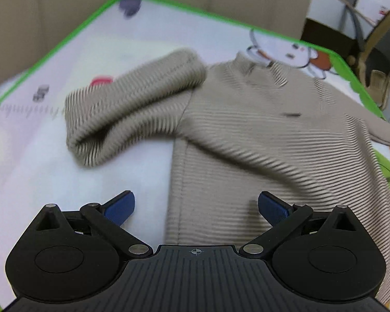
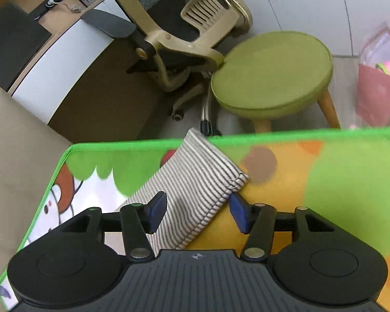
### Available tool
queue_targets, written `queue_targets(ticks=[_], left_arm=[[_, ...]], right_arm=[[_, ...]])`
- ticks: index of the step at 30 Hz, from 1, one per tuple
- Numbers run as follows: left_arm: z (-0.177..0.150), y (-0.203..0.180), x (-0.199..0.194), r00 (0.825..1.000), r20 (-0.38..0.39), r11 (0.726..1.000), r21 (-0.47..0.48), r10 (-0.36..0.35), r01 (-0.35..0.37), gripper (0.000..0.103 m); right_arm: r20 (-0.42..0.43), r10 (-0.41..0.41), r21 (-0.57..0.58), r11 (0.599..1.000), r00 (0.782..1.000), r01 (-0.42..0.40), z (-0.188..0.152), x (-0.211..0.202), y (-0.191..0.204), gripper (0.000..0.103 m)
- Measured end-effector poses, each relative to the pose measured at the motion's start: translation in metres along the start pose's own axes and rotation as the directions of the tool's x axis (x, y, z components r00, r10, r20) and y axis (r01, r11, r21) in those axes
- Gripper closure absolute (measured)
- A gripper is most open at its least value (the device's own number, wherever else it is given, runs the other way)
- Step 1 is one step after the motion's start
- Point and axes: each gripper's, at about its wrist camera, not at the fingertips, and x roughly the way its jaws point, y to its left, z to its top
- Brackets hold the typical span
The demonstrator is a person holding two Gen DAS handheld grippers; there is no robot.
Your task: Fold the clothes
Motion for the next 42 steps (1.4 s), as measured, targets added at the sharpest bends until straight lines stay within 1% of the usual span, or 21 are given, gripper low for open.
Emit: queue_targets(ticks=[2,3,4,6,10,13,15,17,20,24,27,29,31,33,35,36,38,40,42], left_arm=[[-0.002,0.0,0.0,1.0,0.001,1.0,0.006,0.005,-0.005,0.0],[-0.003,0.001,-0.001,1.0,0.002,1.0,0.009,0.008,-0.008,0.0],[-0.003,0.001,-0.001,1.0,0.002,1.0,0.011,0.008,-0.008,0.0],[-0.004,0.001,-0.001,1.0,0.001,1.0,0.015,0.009,-0.009,0.0],[-0.005,0.001,-0.001,1.0,-0.002,1.0,0.022,0.01,-0.01,0.0],[-0.004,0.0,-0.001,1.0,-0.006,1.0,0.02,0.008,-0.008,0.0],[-0.004,0.0,-0.002,1.0,-0.006,1.0,0.021,0.007,-0.007,0.0],[-0.004,0.001,-0.002,1.0,-0.006,1.0,0.024,0.007,-0.007,0.0],[-0.006,0.001,-0.004,1.0,-0.006,1.0,0.027,0.007,-0.007,0.0],[-0.013,-0.002,-0.008,1.0,-0.006,0.999,0.048,-0.003,0.003,0.0],[-0.021,-0.007,-0.012,1.0,-0.005,0.997,0.075,-0.01,0.01,0.0],[-0.024,-0.01,-0.015,1.0,-0.005,0.996,0.088,-0.014,0.014,0.0],[-0.025,-0.009,-0.018,1.0,-0.003,0.996,0.084,-0.024,0.024,0.0],[-0.025,-0.009,-0.022,0.999,0.0,0.996,0.079,-0.033,0.033,0.0],[-0.021,-0.004,-0.029,0.998,0.028,0.997,0.053,-0.061,0.06,0.0],[-0.018,-0.002,-0.035,0.996,0.062,0.997,0.047,-0.062,0.059,0.0],[-0.011,0.001,-0.045,0.989,0.145,0.998,0.061,-0.038,0.029,0.0],[-0.004,0.004,-0.056,0.974,0.228,0.997,0.077,-0.012,-0.006,0.0],[0.003,0.008,-0.06,0.965,0.261,0.996,0.082,0.007,-0.029,0.0]], right_arm=[[0.012,-0.004,-0.027,1.0,1.0,0.004,0.002,0.006,0.004,0.064],[0.015,-0.004,-0.044,0.999,1.0,0.004,0.003,0.009,0.006,0.082],[0.014,0.003,-0.058,0.998,1.0,-0.002,0.006,0.011,0.007,0.094],[0.021,0.024,-0.082,0.996,0.999,-0.022,0.009,0.008,0.012,0.095],[0.066,0.075,-0.204,0.977,0.995,-0.06,0.013,-0.01,0.039,0.095],[0.078,0.151,-0.275,0.954,0.985,-0.124,0.014,-0.026,0.067,0.095],[0.077,0.214,-0.318,0.931,0.974,-0.18,0.012,-0.036,0.089,0.095],[0.067,0.287,-0.372,0.896,0.956,-0.243,0.007,-0.049,0.115,0.095],[0.039,0.388,-0.453,0.828,0.921,-0.33,-0.004,-0.069,0.155,0.095],[-0.047,0.502,-0.545,0.711,0.863,-0.444,-0.027,-0.091,0.21,0.095],[-0.124,0.55,-0.58,0.635,0.826,-0.511,-0.048,-0.098,0.246,0.095],[-0.17,0.561,-0.599,0.595,0.811,-0.536,-0.067,-0.1,0.266,0.095],[-0.216,0.557,-0.626,0.551,0.802,-0.552,-0.087,-0.099,0.284,0.095],[-0.262,0.542,-0.65,0.512,0.798,-0.561,-0.11,-0.097,0.296,0.095],[-0.305,0.52,-0.676,0.472,0.798,-0.566,-0.136,-0.097,0.304,0.095],[-0.322,0.508,-0.689,0.453,0.799,-0.566,-0.148,-0.096,0.308,0.095],[-0.347,0.487,-0.703,0.431,0.802,-0.566,-0.167,-0.09,0.314,0.095],[-0.367,0.469,-0.705,0.422,0.803,-0.569,-0.183,-0.086,0.316,0.095],[-0.382,0.454,-0.706,0.418,0.805,-0.571,-0.196,-0.083,0.316,0.095]])
